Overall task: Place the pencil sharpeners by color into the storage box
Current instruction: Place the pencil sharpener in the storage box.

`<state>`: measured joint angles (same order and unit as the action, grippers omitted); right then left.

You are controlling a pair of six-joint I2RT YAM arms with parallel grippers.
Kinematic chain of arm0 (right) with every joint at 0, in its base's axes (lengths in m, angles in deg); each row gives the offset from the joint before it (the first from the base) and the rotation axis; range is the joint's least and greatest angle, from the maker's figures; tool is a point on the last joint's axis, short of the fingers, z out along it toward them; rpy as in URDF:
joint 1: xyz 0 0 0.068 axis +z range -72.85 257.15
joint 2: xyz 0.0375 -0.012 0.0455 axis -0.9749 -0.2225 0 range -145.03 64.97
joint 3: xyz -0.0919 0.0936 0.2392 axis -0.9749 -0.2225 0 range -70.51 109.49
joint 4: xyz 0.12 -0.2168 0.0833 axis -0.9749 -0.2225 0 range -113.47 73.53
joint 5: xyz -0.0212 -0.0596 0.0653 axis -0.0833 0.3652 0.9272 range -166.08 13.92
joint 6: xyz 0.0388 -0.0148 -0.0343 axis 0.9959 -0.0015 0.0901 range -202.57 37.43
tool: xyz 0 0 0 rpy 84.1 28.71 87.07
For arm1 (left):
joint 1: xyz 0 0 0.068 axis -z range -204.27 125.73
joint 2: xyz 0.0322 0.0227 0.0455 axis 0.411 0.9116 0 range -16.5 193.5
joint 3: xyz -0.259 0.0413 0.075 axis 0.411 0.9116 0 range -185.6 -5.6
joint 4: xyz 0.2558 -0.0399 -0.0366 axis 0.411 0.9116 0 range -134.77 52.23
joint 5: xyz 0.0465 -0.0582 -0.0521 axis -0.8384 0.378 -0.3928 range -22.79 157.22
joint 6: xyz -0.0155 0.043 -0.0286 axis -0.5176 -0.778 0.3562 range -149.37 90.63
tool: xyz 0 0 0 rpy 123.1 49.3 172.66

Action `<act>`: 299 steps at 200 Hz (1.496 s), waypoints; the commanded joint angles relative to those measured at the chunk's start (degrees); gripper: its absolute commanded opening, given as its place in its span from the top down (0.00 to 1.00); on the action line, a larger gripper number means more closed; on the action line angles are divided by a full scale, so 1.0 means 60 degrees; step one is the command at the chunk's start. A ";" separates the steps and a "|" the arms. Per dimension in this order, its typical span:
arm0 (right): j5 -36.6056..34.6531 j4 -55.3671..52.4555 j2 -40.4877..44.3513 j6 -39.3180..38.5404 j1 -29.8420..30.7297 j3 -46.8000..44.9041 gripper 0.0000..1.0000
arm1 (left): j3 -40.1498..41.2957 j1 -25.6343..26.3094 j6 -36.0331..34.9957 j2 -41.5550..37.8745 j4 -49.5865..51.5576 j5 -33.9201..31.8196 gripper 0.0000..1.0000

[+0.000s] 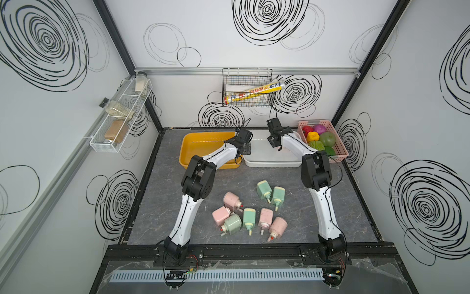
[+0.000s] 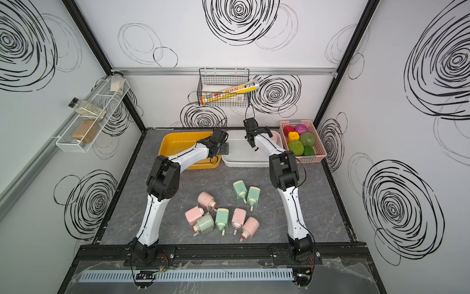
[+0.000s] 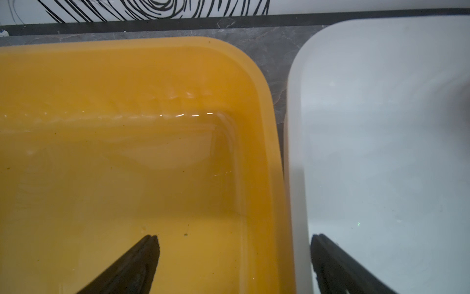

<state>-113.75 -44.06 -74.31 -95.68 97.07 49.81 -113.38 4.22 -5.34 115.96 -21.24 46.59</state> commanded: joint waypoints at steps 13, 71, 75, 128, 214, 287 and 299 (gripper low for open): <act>-0.0331 0.0241 0.0111 -0.0636 -0.0043 -0.0316 0.00 | -0.0009 -0.0115 0.0037 0.0100 0.0004 -0.0020 0.01; -0.0394 0.0461 0.0139 -0.1328 -0.0042 -0.0511 0.00 | -0.0009 -0.0178 0.0036 0.0076 0.0048 -0.0064 0.01; -0.0412 0.0461 0.0130 -0.1331 -0.0050 -0.0518 0.00 | -0.0009 -0.0177 0.0038 0.0071 0.0048 -0.0064 0.01; -0.0550 0.0478 0.0088 -0.1332 -0.0044 -0.0512 0.00 | -0.0018 -0.0177 0.0038 0.0086 0.0061 0.0020 0.01; 0.0878 0.0488 0.1162 0.0115 -0.0006 -0.0915 0.00 | -0.0053 0.0157 0.0038 -0.0534 0.0003 0.0639 0.01; 0.2232 0.1739 0.3411 0.1153 -0.0161 -0.3288 0.00 | 0.1281 0.0304 0.0334 -0.2324 -0.0490 0.1124 0.01; 0.2350 0.2205 0.3873 0.1233 -0.0175 -0.3913 0.00 | 0.1932 0.0334 0.0506 -0.2924 -0.0745 0.1153 0.01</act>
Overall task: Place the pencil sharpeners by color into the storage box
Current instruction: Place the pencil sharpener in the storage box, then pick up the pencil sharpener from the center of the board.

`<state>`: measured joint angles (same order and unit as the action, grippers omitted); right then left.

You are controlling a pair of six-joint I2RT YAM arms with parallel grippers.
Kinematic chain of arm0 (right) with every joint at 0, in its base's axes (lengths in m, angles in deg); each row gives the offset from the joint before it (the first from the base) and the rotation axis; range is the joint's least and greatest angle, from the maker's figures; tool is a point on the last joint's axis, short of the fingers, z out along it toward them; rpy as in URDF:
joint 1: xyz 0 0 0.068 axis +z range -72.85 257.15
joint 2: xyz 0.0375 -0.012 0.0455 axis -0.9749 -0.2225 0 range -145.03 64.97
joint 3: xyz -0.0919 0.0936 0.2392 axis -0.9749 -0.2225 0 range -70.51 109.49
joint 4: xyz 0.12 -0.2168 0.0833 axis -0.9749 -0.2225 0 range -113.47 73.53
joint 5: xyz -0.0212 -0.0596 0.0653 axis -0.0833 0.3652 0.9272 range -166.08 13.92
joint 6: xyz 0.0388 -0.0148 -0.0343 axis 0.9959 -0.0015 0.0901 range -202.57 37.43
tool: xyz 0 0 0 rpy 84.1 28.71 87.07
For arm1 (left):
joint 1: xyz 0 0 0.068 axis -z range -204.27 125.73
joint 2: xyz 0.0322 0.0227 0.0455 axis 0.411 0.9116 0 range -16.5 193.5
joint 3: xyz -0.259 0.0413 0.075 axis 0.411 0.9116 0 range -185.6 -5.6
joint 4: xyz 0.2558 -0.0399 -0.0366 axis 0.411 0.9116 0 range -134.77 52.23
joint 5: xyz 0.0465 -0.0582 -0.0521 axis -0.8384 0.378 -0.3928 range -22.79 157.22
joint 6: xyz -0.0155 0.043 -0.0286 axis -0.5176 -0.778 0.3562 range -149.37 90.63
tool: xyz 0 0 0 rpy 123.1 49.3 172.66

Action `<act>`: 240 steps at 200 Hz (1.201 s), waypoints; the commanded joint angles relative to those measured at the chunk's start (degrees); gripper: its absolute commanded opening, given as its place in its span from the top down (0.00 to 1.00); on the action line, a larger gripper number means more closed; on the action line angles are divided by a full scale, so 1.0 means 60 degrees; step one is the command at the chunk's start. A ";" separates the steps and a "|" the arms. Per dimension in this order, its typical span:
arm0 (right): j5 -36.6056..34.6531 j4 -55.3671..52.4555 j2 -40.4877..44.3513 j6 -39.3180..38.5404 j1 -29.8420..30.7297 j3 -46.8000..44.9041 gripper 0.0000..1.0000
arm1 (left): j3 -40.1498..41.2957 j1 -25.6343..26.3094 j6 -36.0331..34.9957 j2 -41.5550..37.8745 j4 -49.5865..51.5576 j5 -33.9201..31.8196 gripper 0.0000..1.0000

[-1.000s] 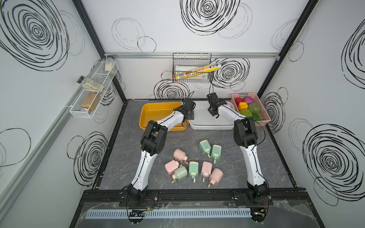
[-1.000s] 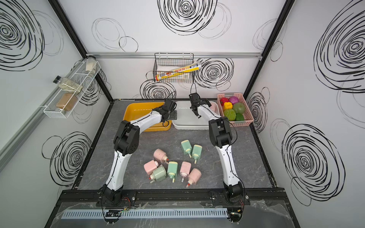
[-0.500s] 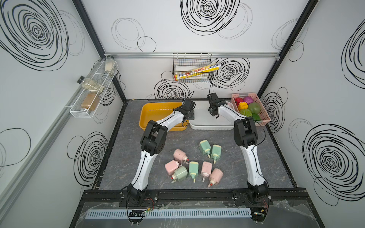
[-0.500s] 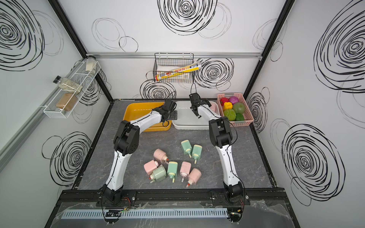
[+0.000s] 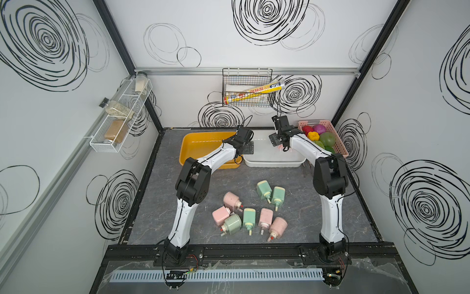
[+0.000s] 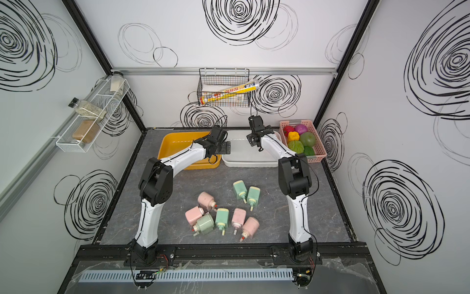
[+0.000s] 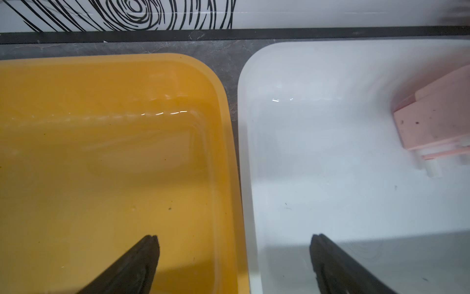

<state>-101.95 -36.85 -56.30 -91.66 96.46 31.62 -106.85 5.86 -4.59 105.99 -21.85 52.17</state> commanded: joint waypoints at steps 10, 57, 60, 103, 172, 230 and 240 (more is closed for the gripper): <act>0.0839 0.1420 0.1331 0.0558 -0.0081 -0.1474 0.00 | 0.1637 0.0143 0.0593 -0.1958 -0.1052 0.0195 0.01; 0.3541 0.2969 0.3526 0.1851 -0.0403 -0.4073 0.00 | 0.5314 0.0714 0.2225 -0.5153 -0.1974 0.0074 0.01; 0.3701 0.3016 0.3628 0.1860 -0.0395 -0.4191 0.00 | 0.5493 0.0753 0.2336 -0.5330 -0.1974 0.0084 0.01; 0.4588 0.4508 0.5451 0.3001 -0.0402 -0.6306 0.00 | 0.7456 0.1014 0.4344 -0.7413 -0.1058 -0.0283 0.01; 0.5401 0.6479 0.7774 0.3769 -0.0327 -0.8801 0.00 | 0.7917 0.0765 0.7113 -0.8416 0.1357 0.1001 0.01; 0.5510 0.5917 0.8223 0.3476 -0.0061 -0.8950 0.00 | 0.8934 0.0575 0.8527 -0.8854 0.1367 0.2240 0.00; 0.5520 0.5898 0.8322 0.3462 -0.0048 -0.8960 0.00 | 0.8793 0.0532 0.8545 -0.8738 0.1609 0.2395 0.01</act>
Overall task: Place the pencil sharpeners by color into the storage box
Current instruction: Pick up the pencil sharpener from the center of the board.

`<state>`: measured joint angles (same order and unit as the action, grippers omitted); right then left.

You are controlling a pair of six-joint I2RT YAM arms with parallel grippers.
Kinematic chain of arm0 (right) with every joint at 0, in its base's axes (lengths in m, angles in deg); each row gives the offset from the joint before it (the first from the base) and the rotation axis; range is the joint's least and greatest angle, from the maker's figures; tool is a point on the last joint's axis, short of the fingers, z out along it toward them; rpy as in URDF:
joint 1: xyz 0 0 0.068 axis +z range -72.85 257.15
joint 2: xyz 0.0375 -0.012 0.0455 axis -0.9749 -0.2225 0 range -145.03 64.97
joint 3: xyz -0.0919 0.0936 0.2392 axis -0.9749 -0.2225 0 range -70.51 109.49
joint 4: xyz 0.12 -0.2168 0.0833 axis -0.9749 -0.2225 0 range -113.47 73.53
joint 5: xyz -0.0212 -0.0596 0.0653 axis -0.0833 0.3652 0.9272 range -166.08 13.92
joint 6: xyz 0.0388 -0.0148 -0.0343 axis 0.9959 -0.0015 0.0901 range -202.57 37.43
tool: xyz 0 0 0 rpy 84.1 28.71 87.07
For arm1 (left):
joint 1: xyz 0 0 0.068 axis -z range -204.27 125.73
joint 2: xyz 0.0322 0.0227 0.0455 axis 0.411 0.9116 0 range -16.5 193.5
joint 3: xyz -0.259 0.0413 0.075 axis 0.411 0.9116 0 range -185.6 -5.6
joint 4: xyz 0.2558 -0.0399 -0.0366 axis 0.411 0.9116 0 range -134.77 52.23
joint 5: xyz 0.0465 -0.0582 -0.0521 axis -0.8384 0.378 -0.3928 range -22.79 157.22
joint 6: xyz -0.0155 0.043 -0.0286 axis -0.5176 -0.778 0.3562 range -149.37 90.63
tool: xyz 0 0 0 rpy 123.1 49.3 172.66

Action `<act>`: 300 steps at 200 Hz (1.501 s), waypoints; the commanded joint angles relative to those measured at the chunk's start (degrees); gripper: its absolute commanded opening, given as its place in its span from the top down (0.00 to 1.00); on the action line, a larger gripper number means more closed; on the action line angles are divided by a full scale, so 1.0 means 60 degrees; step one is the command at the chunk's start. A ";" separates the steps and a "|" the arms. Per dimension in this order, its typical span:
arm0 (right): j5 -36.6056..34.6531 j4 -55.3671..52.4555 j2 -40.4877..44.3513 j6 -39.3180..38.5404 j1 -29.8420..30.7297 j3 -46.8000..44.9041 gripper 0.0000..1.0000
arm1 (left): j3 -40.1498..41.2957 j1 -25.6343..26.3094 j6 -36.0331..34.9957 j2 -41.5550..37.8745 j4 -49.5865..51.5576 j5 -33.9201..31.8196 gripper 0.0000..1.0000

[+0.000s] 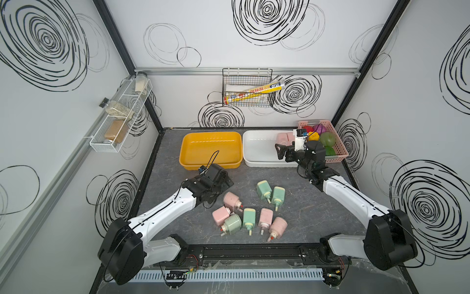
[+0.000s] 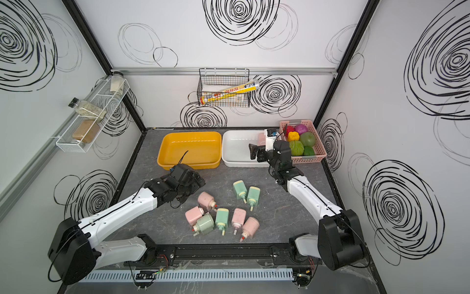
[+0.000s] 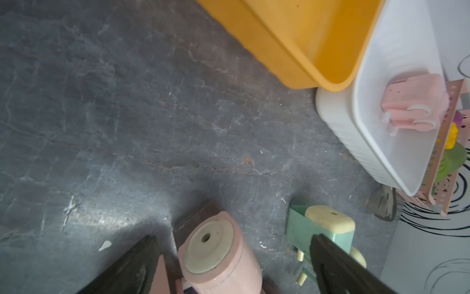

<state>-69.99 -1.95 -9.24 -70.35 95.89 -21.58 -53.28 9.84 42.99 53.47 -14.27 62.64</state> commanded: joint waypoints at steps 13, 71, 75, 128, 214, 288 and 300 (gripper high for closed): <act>0.0184 -0.0017 0.0547 -0.0105 0.0094 -0.0046 0.00 | -0.0308 -0.0133 0.0673 0.0178 0.0649 0.0689 0.04; 0.0040 -0.0600 0.0548 -0.0284 0.0353 0.0064 0.00 | 0.0095 -0.0052 0.1794 0.0383 0.0201 0.1026 0.18; 0.0040 -0.0625 0.0558 -0.0325 0.0375 0.0070 0.00 | 0.0095 -0.0031 0.1809 0.0404 0.0204 0.1019 0.19; -0.0086 -0.0911 0.0548 -0.0598 0.0766 0.0122 0.00 | 0.0249 0.0087 0.2116 0.0699 0.0118 0.0933 0.31; -0.0758 -0.1392 0.0300 -0.1270 0.1721 0.0299 0.00 | 0.0144 0.0253 0.2141 0.1421 -0.0391 0.1076 0.32; -0.0953 -0.1625 0.0240 -0.1546 0.2053 0.0305 0.00 | -0.0181 0.0479 0.2040 0.2085 -0.0325 0.1093 0.40; -0.0936 -0.1659 0.0244 -0.1556 0.2077 0.0298 0.00 | -0.0225 0.0497 0.2018 0.2172 -0.0341 0.1150 0.41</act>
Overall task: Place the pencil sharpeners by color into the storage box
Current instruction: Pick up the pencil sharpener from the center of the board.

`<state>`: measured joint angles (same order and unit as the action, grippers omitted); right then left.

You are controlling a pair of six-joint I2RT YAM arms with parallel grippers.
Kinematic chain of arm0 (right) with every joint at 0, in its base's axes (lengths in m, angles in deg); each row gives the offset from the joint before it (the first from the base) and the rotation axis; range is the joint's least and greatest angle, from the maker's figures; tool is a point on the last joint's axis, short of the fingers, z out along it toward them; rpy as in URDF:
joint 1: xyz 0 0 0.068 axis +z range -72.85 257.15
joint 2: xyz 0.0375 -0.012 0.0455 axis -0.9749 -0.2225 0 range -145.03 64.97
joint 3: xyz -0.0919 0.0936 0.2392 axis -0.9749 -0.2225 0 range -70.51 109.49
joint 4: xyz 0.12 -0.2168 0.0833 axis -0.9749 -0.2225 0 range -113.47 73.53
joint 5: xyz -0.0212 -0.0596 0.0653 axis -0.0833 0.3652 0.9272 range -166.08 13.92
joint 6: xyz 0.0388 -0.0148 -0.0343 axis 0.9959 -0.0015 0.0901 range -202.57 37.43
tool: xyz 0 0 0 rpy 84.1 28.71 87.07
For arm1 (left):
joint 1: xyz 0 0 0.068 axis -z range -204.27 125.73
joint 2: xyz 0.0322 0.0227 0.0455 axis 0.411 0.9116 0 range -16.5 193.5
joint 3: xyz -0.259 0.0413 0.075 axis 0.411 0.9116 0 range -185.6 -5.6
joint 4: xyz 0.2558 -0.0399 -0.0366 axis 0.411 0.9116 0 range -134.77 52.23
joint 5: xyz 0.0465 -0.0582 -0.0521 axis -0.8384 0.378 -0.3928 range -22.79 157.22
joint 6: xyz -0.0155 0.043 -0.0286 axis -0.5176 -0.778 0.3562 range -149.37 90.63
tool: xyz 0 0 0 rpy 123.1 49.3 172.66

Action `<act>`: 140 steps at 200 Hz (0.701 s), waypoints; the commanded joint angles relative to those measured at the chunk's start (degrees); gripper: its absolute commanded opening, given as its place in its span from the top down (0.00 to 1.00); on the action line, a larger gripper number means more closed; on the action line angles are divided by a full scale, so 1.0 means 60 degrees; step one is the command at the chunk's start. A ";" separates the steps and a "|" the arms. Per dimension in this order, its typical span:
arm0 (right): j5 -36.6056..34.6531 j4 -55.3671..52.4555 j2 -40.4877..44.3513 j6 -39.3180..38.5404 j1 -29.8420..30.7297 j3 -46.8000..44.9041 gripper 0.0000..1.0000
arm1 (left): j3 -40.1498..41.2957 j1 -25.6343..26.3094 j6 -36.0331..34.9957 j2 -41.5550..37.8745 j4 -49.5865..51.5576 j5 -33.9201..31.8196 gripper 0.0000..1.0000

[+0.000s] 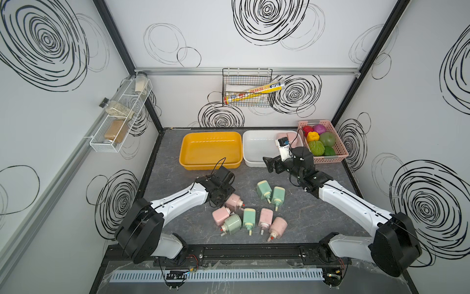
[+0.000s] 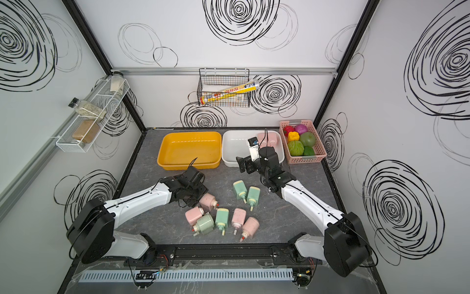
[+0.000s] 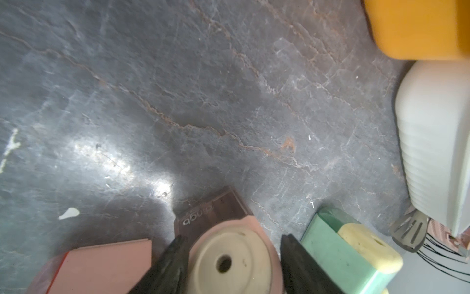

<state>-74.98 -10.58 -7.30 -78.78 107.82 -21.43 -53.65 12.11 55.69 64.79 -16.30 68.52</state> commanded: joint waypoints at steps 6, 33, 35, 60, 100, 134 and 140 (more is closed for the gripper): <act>-0.0106 -0.0218 -0.0084 -0.0174 0.0102 0.0247 0.00 | -0.0192 0.0133 -0.0113 0.0332 -0.0001 0.0217 0.41; 0.0064 -0.0194 -0.0095 -0.0235 0.0147 0.0114 0.00 | -0.0398 0.0147 -0.0384 0.0452 -0.0008 0.0572 0.14; 0.0094 -0.0188 -0.0098 -0.0236 0.0161 0.0093 0.00 | -0.0421 0.0147 -0.0419 0.0461 0.0006 0.0577 0.13; 0.0816 -0.0195 -0.0084 -0.0477 0.0201 -0.0130 0.00 | -0.0649 0.0277 -0.0480 0.0404 0.0423 0.0217 0.07; 0.1383 -0.0669 -0.0294 -0.1405 0.0865 -0.0174 0.00 | -0.0580 0.0260 -0.0658 0.0424 -0.0052 0.0427 0.01; 0.1254 -0.0693 -0.0394 -0.1447 0.1069 -0.0224 0.00 | -0.0925 0.0379 -0.0986 0.0578 -0.0355 0.0469 0.01; 0.1232 -0.0687 -0.0391 -0.1427 0.1070 -0.0240 0.00 | -0.0985 0.0407 -0.1037 0.0620 -0.0413 0.0446 0.01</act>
<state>-67.70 -13.57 -9.37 -86.06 114.03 -21.88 -56.88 13.66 51.89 67.48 -16.28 70.85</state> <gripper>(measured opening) 0.997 0.994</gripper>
